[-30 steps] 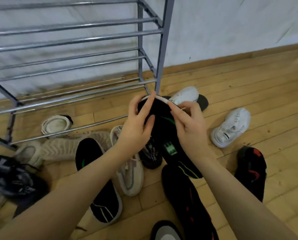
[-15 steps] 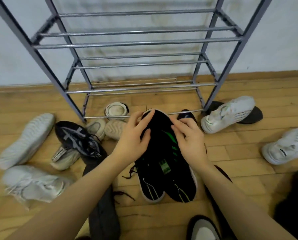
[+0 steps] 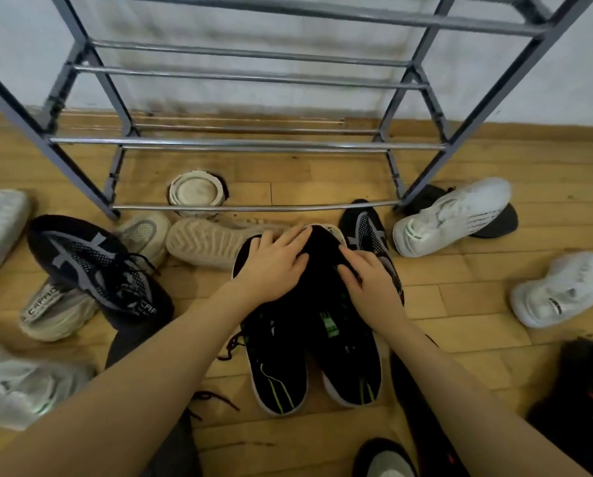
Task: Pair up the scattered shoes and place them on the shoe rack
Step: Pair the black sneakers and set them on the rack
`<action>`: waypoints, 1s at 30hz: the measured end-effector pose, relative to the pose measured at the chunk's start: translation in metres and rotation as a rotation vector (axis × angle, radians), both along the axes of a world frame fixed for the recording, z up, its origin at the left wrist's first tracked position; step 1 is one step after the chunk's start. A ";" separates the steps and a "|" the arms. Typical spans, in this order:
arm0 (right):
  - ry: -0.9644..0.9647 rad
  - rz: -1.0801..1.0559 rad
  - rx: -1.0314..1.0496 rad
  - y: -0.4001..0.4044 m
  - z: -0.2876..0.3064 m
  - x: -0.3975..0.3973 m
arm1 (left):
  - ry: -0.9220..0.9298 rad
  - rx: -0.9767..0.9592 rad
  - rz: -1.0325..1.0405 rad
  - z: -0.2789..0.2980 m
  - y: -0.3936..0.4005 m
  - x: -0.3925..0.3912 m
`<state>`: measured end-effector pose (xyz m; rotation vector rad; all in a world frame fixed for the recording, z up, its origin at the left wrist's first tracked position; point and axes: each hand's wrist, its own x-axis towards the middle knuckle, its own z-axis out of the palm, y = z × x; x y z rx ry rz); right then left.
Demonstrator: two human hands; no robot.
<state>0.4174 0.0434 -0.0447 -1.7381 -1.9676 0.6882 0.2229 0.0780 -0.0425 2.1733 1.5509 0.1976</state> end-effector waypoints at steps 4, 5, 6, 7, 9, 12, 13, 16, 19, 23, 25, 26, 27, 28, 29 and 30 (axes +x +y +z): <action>-0.004 0.000 -0.122 -0.007 0.000 0.004 | -0.034 0.008 0.033 -0.002 -0.011 -0.001; 0.003 0.012 -0.121 -0.012 0.002 0.004 | -0.060 0.019 0.055 0.000 -0.017 -0.001; 0.014 0.028 -0.116 -0.020 0.005 0.004 | -0.077 0.036 0.071 0.002 -0.025 -0.003; 0.025 0.051 -0.107 -0.030 0.009 0.004 | -0.084 0.055 0.080 0.004 -0.034 -0.004; 0.012 0.118 -0.081 -0.053 0.016 0.001 | -0.085 0.080 0.095 0.009 -0.056 -0.009; -0.106 0.230 -0.020 -0.083 0.019 0.001 | -0.075 0.057 0.104 0.012 -0.087 -0.016; -0.156 0.264 -0.014 -0.091 0.019 0.002 | -0.064 0.047 0.103 0.012 -0.096 -0.018; -0.337 0.358 -0.033 -0.112 0.011 0.001 | -0.042 0.029 0.102 0.010 -0.120 -0.021; -0.509 0.337 -0.027 -0.126 -0.001 0.004 | 0.018 0.008 0.092 0.004 -0.147 -0.017; -0.551 0.225 -0.063 -0.136 -0.012 0.012 | 0.165 -0.063 0.098 -0.010 -0.179 -0.001; -0.501 0.183 -0.095 -0.139 -0.016 0.013 | 0.224 -0.071 0.133 -0.018 -0.187 0.007; -0.460 0.169 -0.114 -0.140 -0.017 0.012 | 0.237 -0.080 0.156 -0.022 -0.189 0.010; -0.413 0.162 -0.128 -0.140 -0.019 0.011 | 0.243 -0.092 0.175 -0.025 -0.189 0.013; -0.364 0.160 -0.135 -0.140 -0.020 0.010 | 0.247 -0.102 0.186 -0.028 -0.189 0.015; -0.323 0.162 -0.135 -0.140 -0.020 0.010 | 0.254 -0.108 0.188 -0.030 -0.188 0.018; -0.299 0.166 -0.128 -0.139 -0.021 0.010 | 0.265 -0.110 0.184 -0.033 -0.187 0.019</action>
